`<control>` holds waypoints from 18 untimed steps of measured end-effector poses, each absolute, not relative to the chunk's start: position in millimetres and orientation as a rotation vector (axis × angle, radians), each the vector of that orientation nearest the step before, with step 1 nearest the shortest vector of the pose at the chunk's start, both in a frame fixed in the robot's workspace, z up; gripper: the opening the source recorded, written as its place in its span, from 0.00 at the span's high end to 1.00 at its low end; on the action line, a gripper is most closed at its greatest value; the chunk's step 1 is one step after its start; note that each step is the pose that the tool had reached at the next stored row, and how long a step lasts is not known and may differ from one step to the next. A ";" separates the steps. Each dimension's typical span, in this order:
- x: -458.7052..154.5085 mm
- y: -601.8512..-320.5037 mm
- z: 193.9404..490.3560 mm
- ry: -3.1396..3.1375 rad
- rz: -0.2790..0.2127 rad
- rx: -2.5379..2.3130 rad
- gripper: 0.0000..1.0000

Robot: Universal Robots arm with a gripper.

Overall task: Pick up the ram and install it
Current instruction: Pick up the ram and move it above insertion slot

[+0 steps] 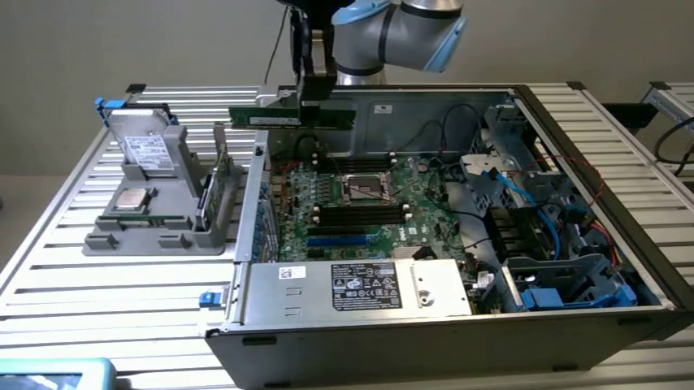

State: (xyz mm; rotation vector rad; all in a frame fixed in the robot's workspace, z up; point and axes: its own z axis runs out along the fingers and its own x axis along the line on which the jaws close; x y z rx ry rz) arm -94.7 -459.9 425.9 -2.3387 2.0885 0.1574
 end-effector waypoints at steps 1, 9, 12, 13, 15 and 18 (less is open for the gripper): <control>-90.2 -459.6 425.6 2.090 0.155 -2.340 0.86; -55.2 -455.4 423.0 2.107 0.115 -2.357 0.86; -46.6 -450.9 422.4 2.111 0.092 -2.361 0.86; -44.7 -449.3 422.3 2.111 0.087 -2.360 0.86; -41.9 -446.9 422.0 2.110 0.084 -2.358 0.86; -38.9 -444.1 421.6 2.110 0.079 -2.354 0.86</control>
